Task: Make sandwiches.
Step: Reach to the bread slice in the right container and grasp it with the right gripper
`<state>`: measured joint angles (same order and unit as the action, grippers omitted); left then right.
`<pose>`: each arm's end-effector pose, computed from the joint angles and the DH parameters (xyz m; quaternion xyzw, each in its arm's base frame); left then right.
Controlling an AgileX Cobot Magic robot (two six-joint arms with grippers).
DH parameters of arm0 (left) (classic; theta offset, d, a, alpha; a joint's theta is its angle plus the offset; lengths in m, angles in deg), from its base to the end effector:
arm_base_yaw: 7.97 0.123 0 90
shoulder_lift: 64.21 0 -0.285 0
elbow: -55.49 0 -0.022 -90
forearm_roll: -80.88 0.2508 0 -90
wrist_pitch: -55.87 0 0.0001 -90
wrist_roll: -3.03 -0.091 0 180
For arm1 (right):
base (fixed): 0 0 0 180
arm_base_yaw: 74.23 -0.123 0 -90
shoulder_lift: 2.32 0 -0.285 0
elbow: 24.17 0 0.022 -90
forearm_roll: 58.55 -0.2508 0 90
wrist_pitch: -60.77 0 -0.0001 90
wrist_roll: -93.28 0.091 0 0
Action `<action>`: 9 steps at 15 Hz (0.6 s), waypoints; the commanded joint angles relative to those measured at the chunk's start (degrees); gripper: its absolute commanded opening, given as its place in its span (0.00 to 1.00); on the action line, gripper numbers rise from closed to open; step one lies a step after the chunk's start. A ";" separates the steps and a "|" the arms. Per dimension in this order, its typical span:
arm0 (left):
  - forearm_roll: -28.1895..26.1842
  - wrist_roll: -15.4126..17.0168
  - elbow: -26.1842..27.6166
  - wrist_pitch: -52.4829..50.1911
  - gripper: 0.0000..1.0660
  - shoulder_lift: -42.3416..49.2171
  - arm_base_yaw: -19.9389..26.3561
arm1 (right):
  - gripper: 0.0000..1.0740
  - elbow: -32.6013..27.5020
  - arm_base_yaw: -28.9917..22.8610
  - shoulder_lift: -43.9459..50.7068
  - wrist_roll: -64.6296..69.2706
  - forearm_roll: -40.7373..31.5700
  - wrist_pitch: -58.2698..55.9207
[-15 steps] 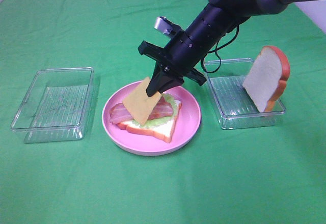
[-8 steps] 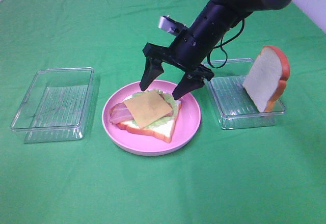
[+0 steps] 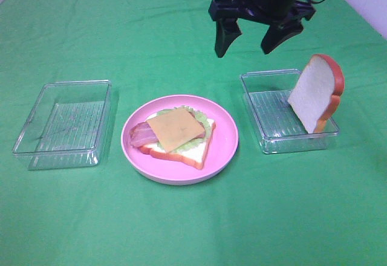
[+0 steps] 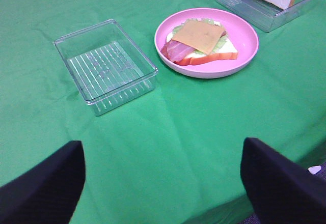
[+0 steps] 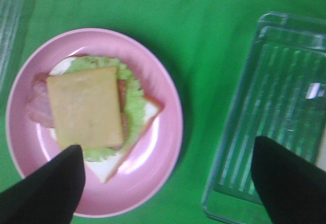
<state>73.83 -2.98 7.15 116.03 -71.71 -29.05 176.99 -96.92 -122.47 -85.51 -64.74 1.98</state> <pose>-0.0091 -0.0069 0.2797 0.2005 0.8224 -0.1303 0.5163 0.3923 0.1731 0.2682 -0.1644 0.9661 0.0894 0.1777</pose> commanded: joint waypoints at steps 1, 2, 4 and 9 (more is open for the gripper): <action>-0.23 -0.11 -0.06 -0.57 0.74 1.20 -0.11 | 0.77 0.00 0.17 1.83 5.10 11.00 -3.09; -0.23 -0.11 -0.06 -0.57 0.74 1.20 -0.11 | 0.77 0.00 0.23 1.83 6.82 15.24 -4.58; -0.23 -0.11 -0.06 -0.57 0.74 1.20 -0.11 | 0.77 0.00 3.21 1.83 8.82 16.67 -6.53; -0.23 -0.11 -0.06 -0.57 0.74 1.20 -0.11 | 0.77 -0.17 13.52 1.60 7.39 12.78 -12.09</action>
<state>73.83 -2.98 7.15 116.03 -71.71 -29.05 176.99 -83.05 -121.09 -78.52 -52.53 -8.45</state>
